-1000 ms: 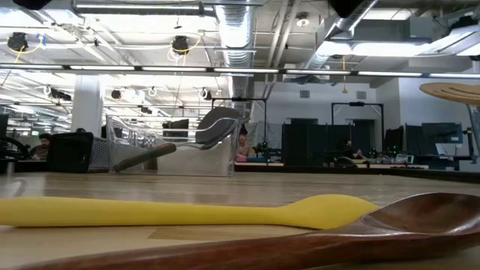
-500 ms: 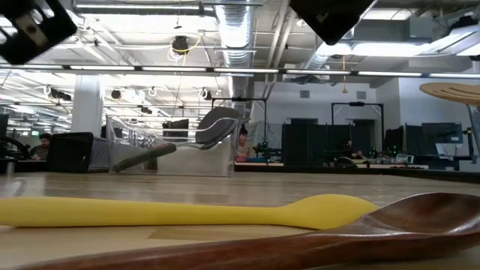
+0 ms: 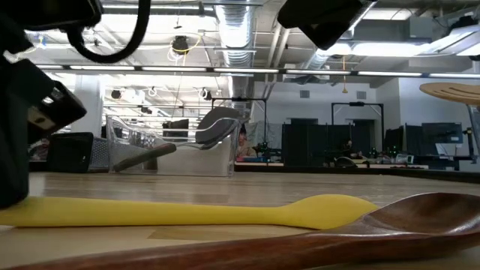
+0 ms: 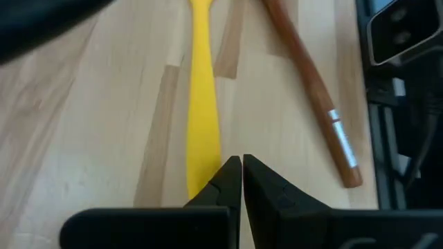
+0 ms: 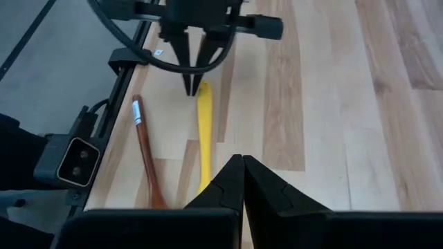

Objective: Pick & Place Kitchen Items
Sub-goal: Put the yellow spoon into the bottom transparent bin

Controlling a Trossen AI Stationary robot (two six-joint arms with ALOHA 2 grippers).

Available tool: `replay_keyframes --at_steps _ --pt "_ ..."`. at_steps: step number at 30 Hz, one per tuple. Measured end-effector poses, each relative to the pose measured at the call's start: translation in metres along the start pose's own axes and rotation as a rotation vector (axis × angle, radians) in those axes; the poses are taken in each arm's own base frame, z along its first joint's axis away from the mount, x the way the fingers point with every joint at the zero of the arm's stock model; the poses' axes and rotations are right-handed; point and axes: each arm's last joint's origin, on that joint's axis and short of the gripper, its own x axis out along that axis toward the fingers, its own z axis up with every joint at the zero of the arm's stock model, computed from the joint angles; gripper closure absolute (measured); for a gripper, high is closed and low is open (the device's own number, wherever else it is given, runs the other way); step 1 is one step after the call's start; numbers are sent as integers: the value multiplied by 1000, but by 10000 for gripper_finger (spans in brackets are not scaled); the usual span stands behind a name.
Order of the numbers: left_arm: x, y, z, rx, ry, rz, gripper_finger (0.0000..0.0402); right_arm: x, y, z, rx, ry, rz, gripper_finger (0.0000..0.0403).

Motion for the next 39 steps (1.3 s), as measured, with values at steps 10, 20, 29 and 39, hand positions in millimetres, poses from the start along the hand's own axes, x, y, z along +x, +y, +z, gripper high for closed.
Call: replay_keyframes --at_steps 10,20,29,39 --pt "-4 -1 2 -17 -10 4 400 0 0 0 0 0 1 403" --pt "-6 5 -2 -34 19 75 400 0 1 0 -2 0 2 403" --pt "-7 4 -6 -49 29 75 400 0 0 0 -3 0 1 403" --pt "-7 4 -6 -50 31 74 400 0 1 -2 0 27 22 403"
